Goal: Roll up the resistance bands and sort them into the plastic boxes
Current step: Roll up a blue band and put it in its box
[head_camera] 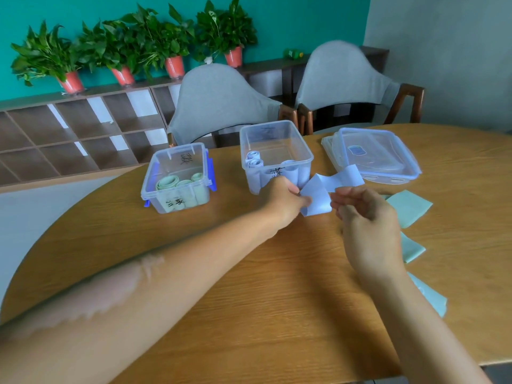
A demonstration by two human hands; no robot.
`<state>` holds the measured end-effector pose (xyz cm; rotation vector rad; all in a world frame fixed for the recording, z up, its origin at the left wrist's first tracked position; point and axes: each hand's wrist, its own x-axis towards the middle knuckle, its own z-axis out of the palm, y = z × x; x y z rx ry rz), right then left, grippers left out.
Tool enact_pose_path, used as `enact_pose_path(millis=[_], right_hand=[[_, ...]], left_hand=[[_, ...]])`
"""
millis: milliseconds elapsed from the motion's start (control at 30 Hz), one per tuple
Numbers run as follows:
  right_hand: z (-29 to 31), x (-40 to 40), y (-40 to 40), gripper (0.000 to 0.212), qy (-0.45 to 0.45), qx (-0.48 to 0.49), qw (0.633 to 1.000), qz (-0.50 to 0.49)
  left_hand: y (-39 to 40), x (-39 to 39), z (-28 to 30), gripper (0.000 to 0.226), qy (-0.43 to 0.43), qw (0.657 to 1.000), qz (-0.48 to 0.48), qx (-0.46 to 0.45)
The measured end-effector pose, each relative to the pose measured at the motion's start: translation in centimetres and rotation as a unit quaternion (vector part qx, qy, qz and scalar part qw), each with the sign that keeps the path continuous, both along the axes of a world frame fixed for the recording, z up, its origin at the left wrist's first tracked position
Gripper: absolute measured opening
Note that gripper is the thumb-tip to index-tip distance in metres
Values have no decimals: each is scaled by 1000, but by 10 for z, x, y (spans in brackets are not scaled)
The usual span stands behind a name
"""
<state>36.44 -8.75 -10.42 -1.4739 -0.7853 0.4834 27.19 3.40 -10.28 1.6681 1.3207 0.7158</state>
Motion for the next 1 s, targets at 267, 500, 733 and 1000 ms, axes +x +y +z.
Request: enact_pose_path(millis=[267, 500, 733, 1000], right_hand=[[-9, -2, 0, 43, -37, -77, 995, 42], [-8, -8, -1, 36, -12, -91, 994, 57], [-6, -23, -11, 20, 36, -12, 994, 101], [1, -42, -26, 22, 53, 15, 980, 190]], left_hand=[[-24, 2, 5, 37, -106, 992, 37, -64], [-50, -28, 5, 28, -210, 968, 30, -134], [-70, -65, 2, 5, -329, 906, 57, -259], [-70, -83, 7, 25, -471, 809, 72, -345]])
